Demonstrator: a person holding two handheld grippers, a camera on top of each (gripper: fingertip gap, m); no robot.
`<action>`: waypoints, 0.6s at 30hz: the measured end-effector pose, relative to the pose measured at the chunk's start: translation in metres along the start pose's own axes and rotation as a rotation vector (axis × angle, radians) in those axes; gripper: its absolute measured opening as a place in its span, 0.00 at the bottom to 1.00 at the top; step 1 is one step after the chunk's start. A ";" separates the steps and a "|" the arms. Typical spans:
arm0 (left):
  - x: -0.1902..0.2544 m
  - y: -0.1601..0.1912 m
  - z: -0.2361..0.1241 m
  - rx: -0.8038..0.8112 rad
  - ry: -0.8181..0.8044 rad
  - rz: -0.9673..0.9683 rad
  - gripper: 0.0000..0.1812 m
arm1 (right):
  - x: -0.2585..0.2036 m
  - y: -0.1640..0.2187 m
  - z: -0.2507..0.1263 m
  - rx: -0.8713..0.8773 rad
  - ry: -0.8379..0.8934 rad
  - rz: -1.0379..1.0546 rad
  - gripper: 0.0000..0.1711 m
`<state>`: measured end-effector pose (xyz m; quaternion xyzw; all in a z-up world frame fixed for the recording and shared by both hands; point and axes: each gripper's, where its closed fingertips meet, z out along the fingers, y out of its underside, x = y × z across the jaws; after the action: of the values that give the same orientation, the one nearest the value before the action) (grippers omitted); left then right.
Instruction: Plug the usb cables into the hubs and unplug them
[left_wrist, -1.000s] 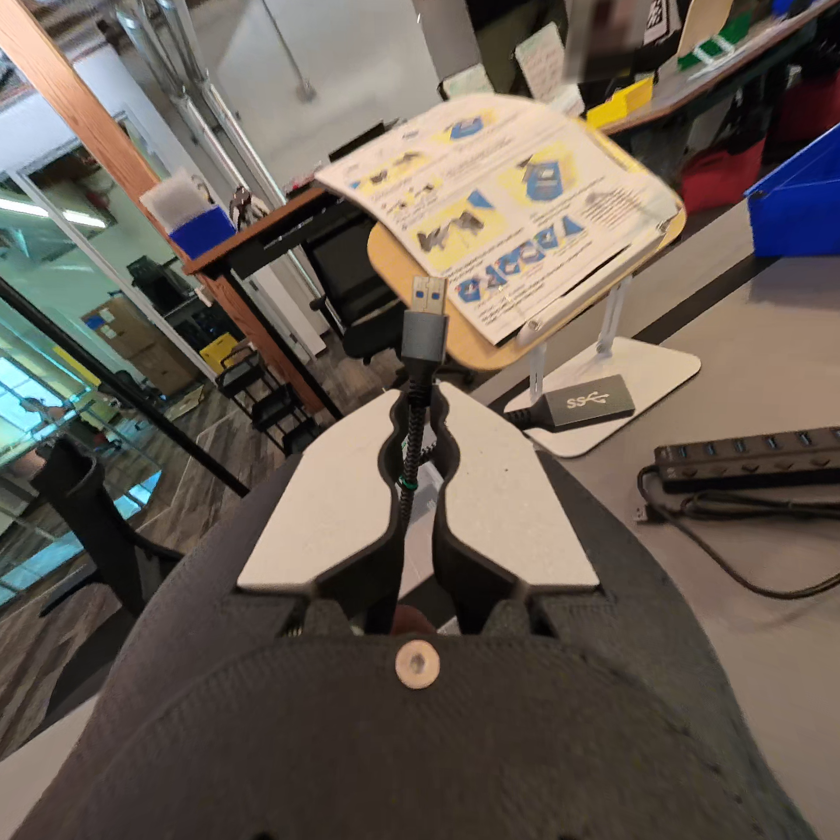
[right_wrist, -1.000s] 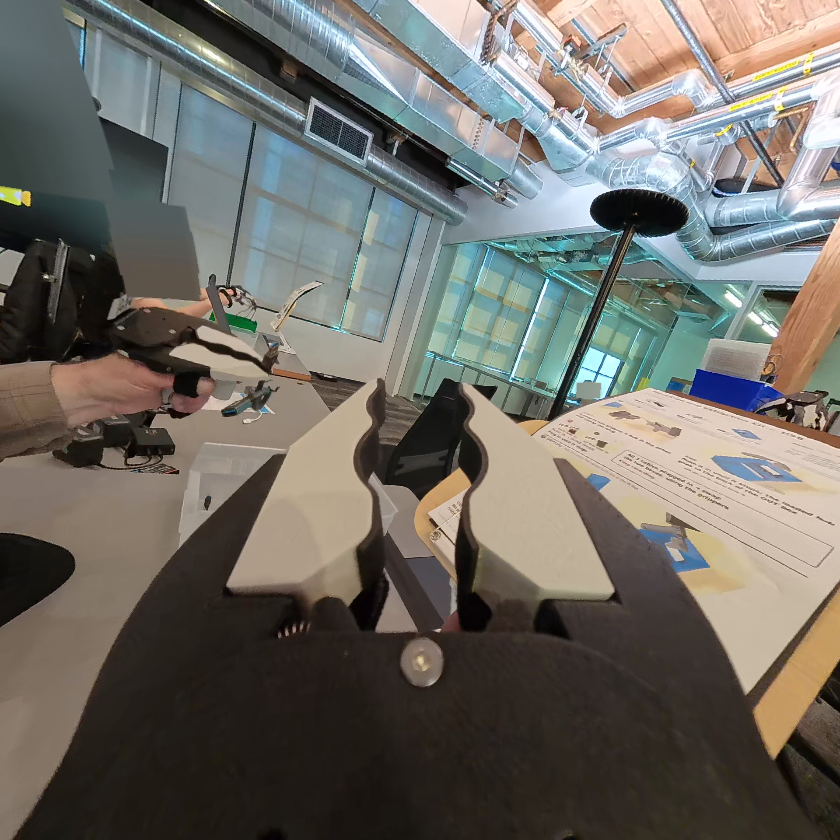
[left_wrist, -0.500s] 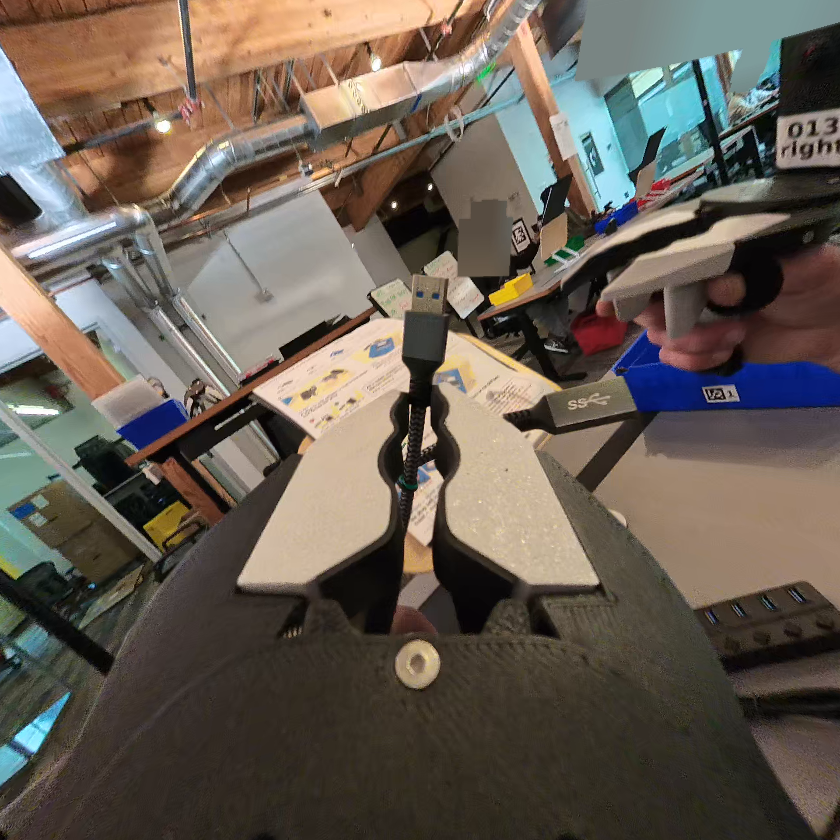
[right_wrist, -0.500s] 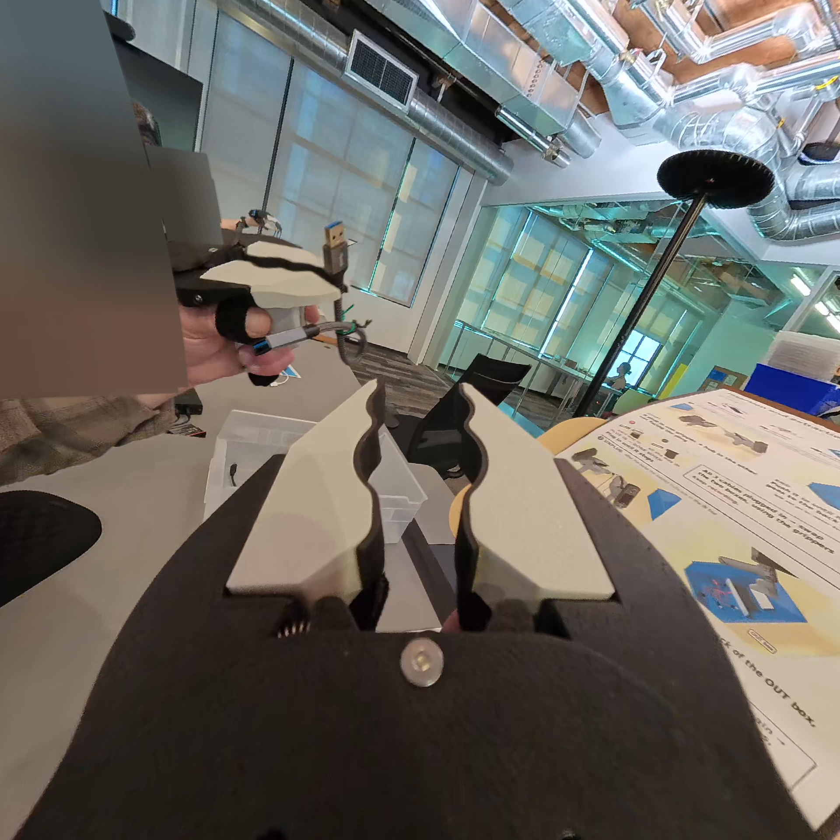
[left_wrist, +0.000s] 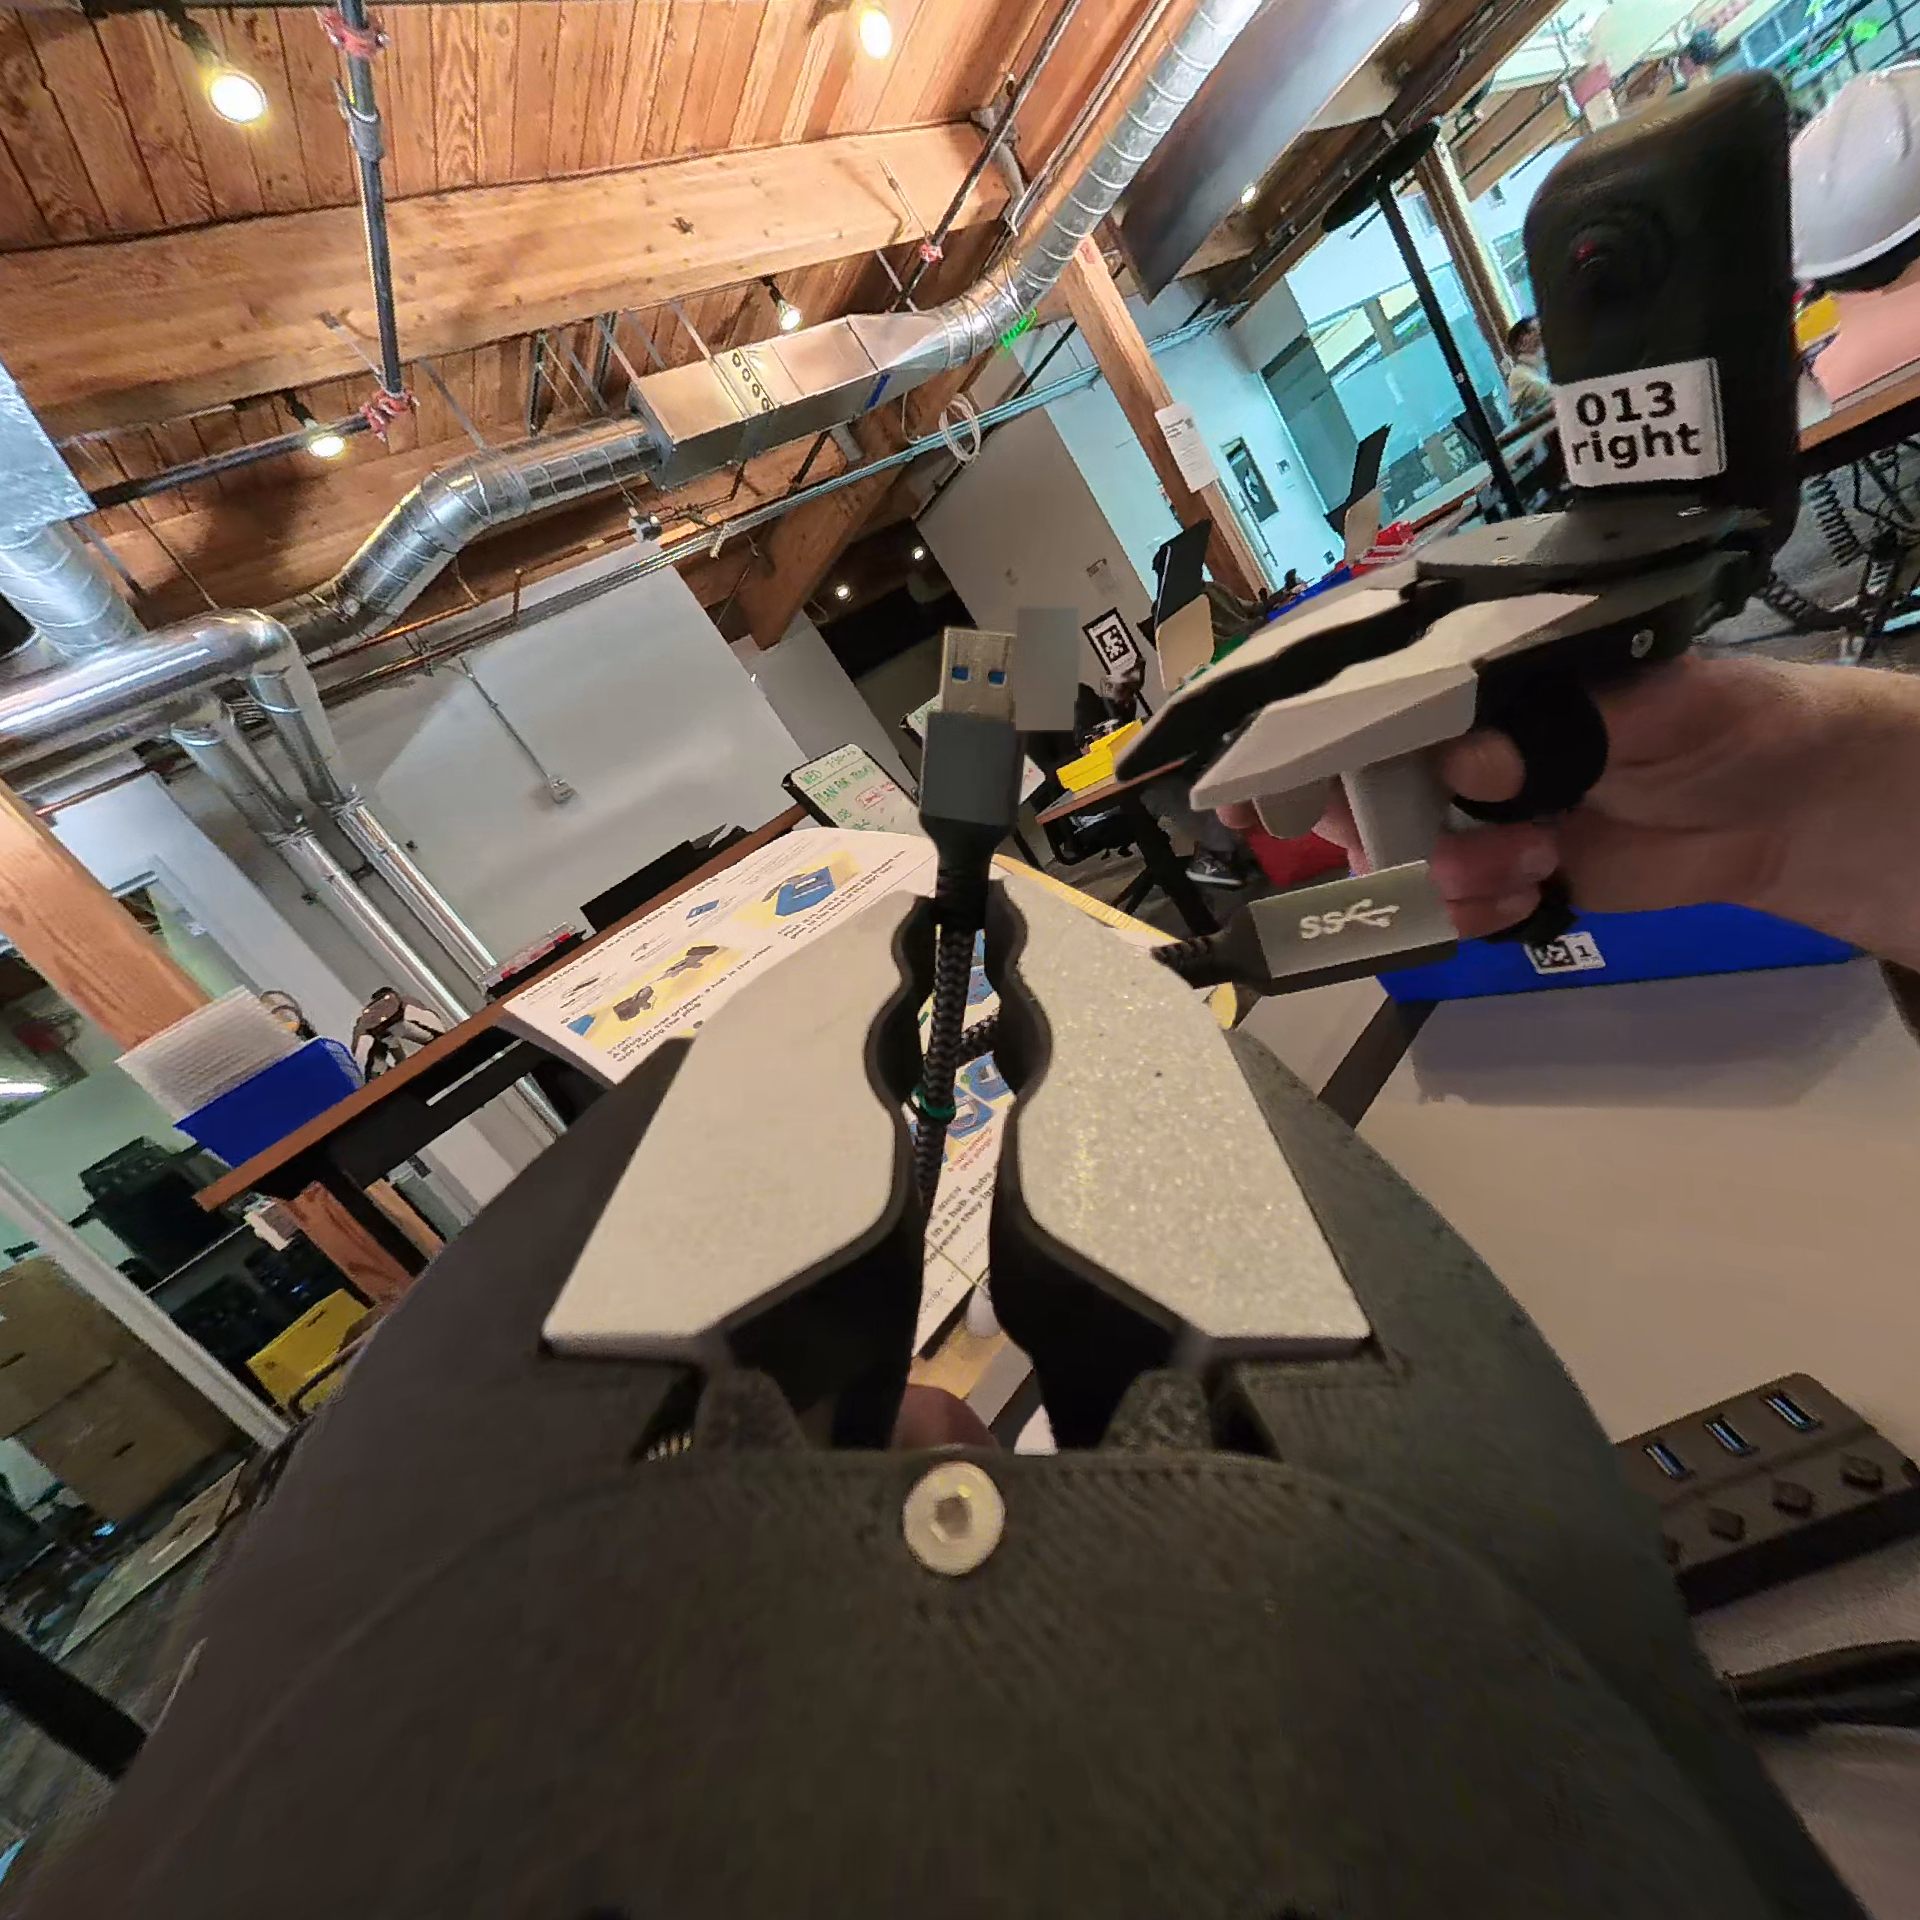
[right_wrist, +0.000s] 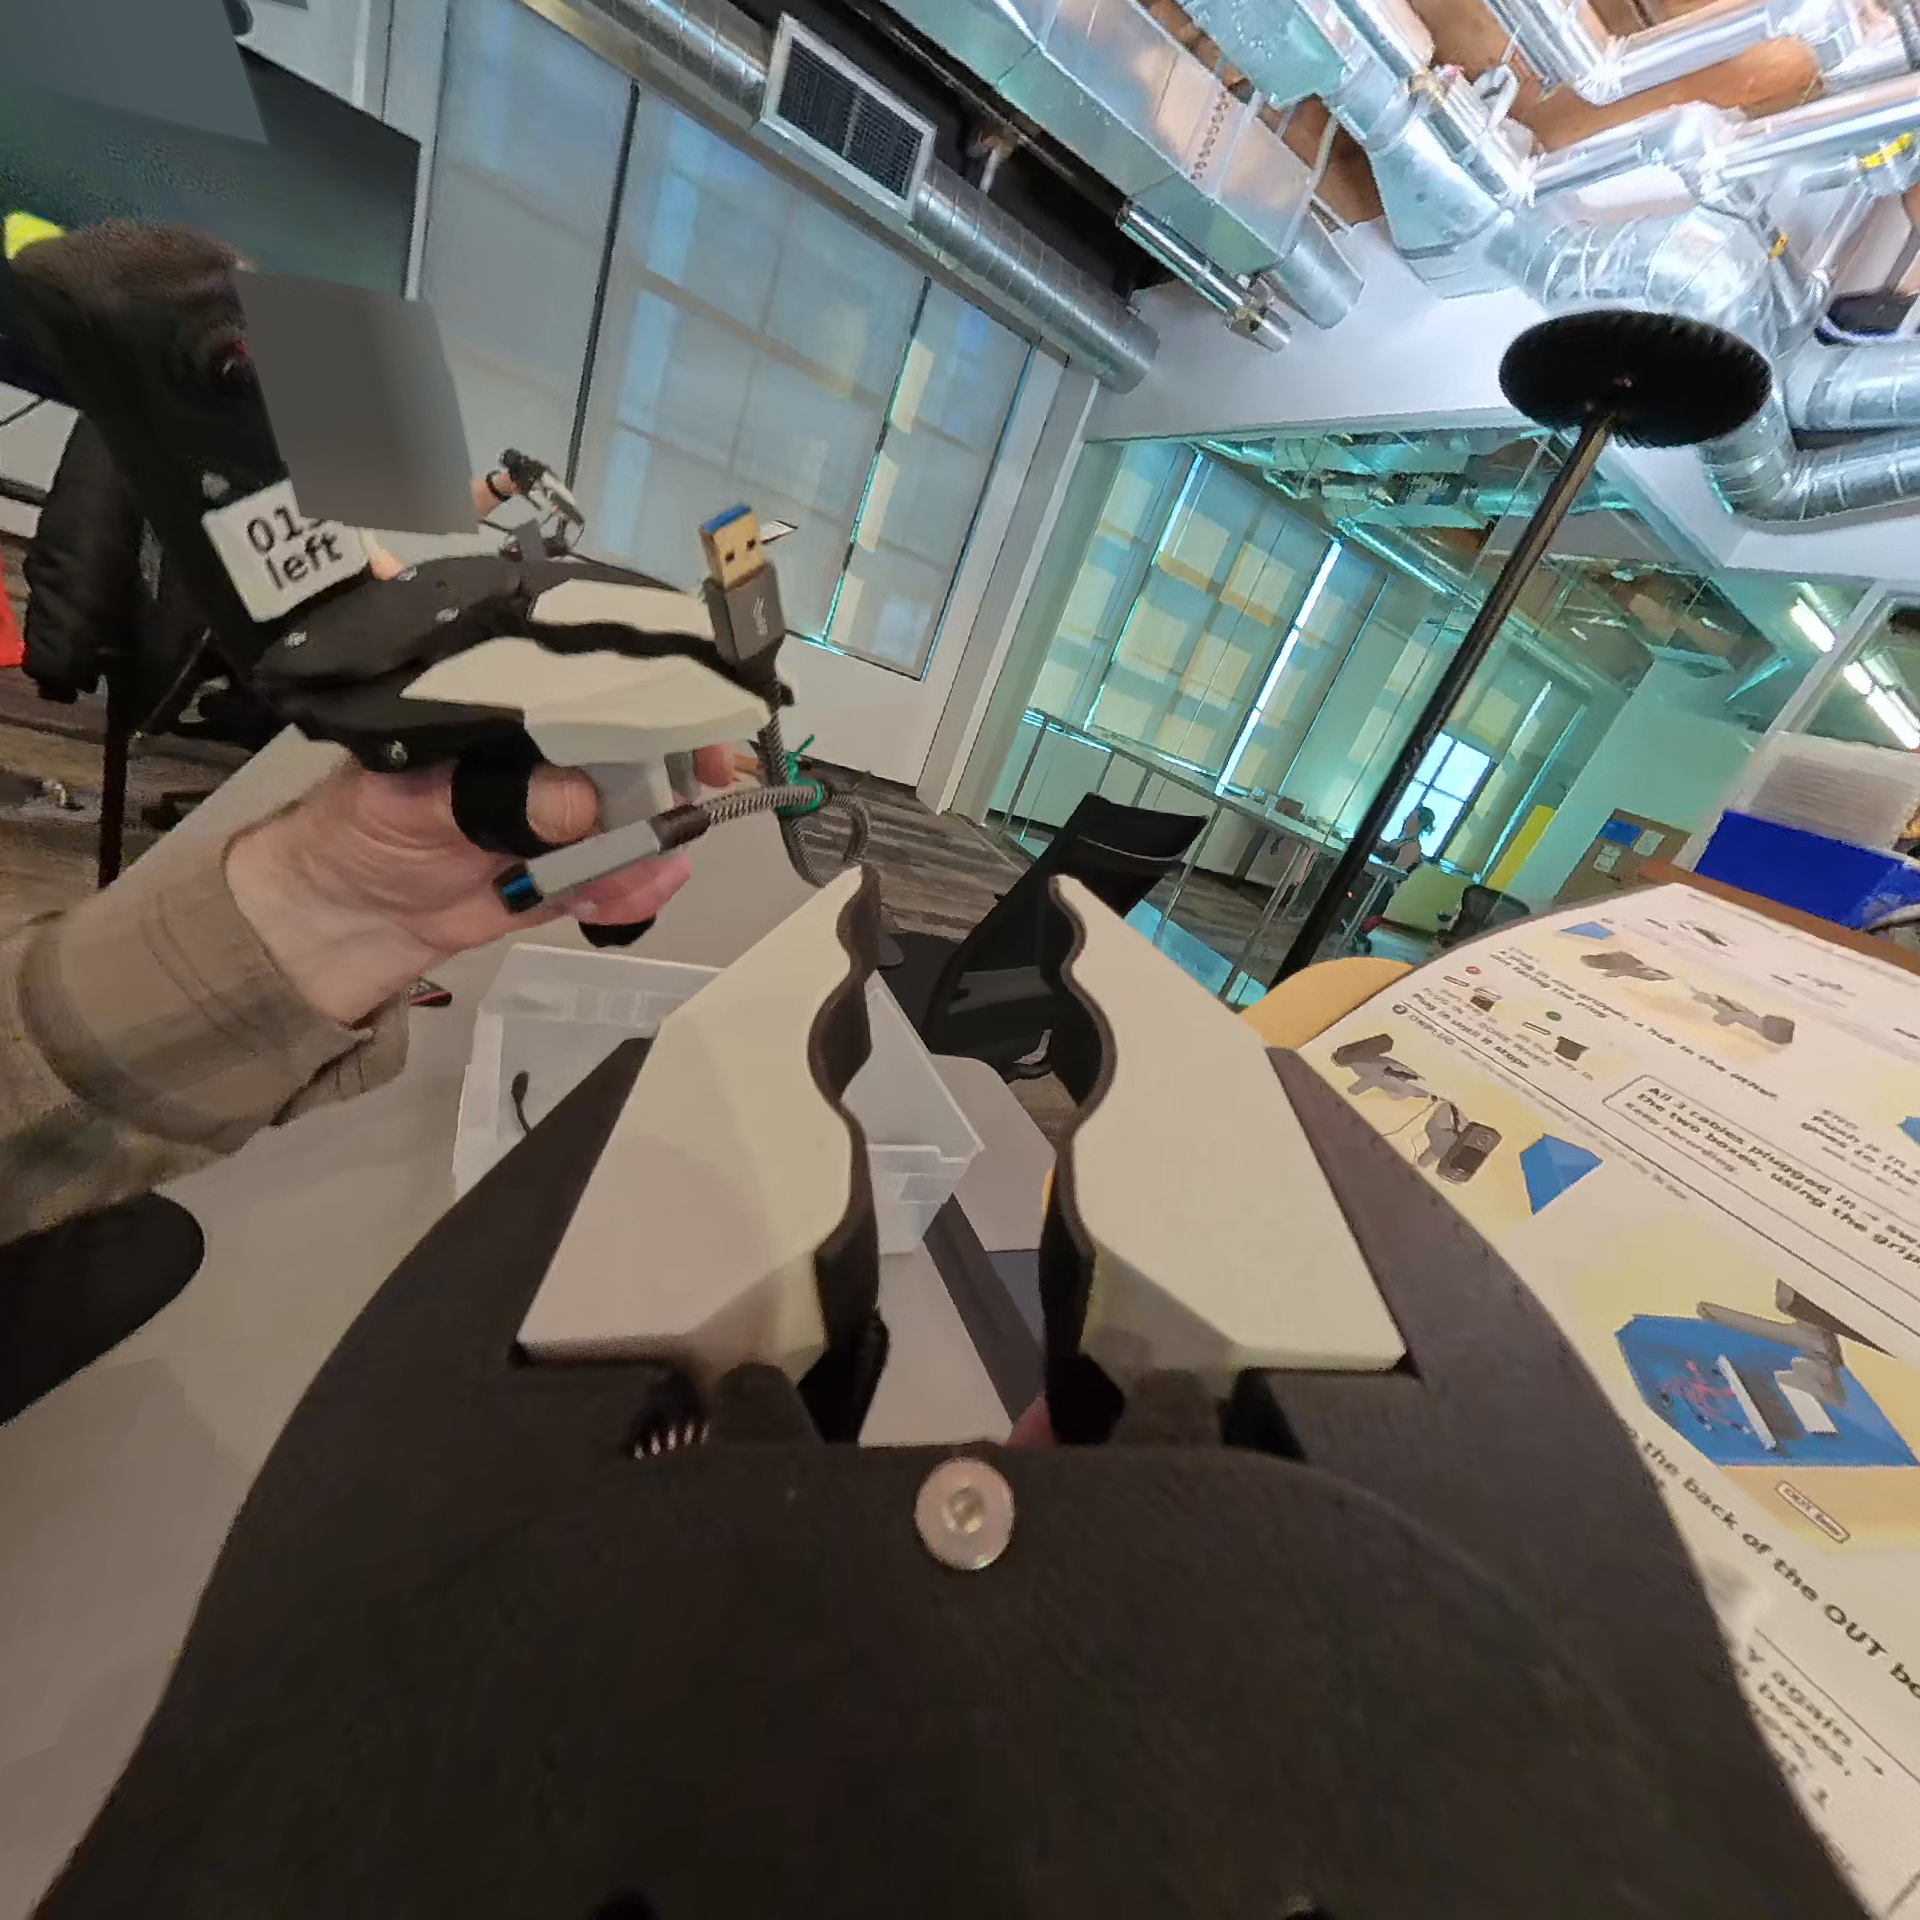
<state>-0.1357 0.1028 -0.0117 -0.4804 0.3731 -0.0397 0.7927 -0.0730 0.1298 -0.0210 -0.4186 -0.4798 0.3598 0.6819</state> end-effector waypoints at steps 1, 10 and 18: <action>-0.001 -0.001 -0.001 0.007 0.001 -0.005 0.05 | 0.000 -0.003 0.003 -0.010 0.014 0.012 0.16; 0.022 -0.009 0.005 0.059 0.074 -0.063 0.05 | -0.036 -0.031 -0.030 -0.275 0.160 -0.042 0.18; 0.058 -0.041 0.006 0.120 0.158 -0.068 0.05 | -0.082 -0.031 -0.099 -0.386 0.311 0.001 0.19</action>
<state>-0.0780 0.0604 -0.0102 -0.4396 0.4148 -0.1265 0.7866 0.0017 0.0216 -0.0401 -0.5919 -0.4287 0.1928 0.6548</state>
